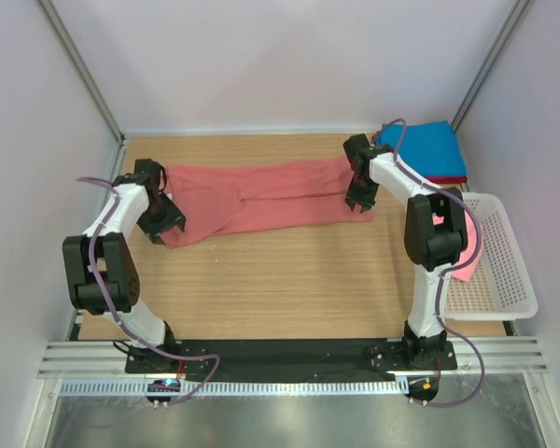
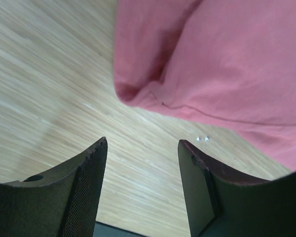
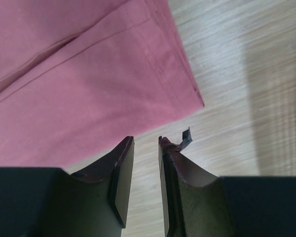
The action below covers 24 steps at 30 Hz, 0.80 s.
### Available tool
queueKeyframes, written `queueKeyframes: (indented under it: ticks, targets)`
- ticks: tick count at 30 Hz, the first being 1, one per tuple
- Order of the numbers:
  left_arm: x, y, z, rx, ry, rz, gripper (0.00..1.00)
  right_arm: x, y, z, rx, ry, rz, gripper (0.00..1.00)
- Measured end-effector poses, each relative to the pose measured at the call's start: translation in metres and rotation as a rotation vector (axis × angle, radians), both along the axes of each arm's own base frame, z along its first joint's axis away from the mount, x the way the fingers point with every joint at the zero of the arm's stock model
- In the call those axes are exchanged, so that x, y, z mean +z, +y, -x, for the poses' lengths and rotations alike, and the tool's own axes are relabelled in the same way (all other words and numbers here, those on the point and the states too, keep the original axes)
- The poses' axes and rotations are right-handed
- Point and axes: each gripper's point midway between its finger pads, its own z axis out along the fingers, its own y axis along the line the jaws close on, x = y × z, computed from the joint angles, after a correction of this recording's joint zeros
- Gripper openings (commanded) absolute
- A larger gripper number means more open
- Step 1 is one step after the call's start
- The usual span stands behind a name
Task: Fold and stack the t-shirts
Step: Fold the tshirt
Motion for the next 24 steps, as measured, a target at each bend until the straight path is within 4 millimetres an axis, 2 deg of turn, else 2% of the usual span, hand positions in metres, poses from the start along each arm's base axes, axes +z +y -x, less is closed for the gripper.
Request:
queueKeyframes:
  ticks: [3,5,10,15,18,19,21,22,24]
  targets:
    - [-0.011,-0.013,0.008,-0.008,0.026,0.056,0.61,-0.011,-0.008,-0.008,-0.004,0.013,0.021,0.34]
    - [-0.012,-0.017,0.005,-0.016,0.018,0.069,0.62,-0.015,-0.012,-0.015,0.002,0.016,0.035,0.34]
    - [-0.023,-0.015,-0.007,-0.033,0.025,0.061,0.60,-0.026,-0.017,-0.031,0.021,0.010,0.056,0.34]
    - [-0.034,-0.008,-0.029,-0.067,0.041,0.031,0.57,-0.037,-0.019,-0.032,0.035,0.030,0.069,0.34]
    - [-0.037,-0.002,-0.033,-0.087,0.051,0.002,0.49,-0.038,-0.020,-0.032,0.039,0.033,0.073,0.34]
    - [-0.037,-0.001,-0.033,-0.091,0.054,-0.007,0.39,-0.038,-0.020,-0.032,0.039,0.033,0.074,0.34]
    - [-0.038,0.002,-0.035,-0.104,0.057,-0.021,0.27,-0.038,-0.020,-0.032,0.039,0.032,0.076,0.33]
    - [-0.039,0.003,-0.036,-0.109,0.059,-0.026,0.12,-0.038,-0.021,-0.032,0.038,0.031,0.076,0.33]
    - [-0.040,0.005,-0.035,-0.120,0.067,-0.035,0.00,-0.040,-0.021,-0.032,0.036,0.031,0.077,0.32]
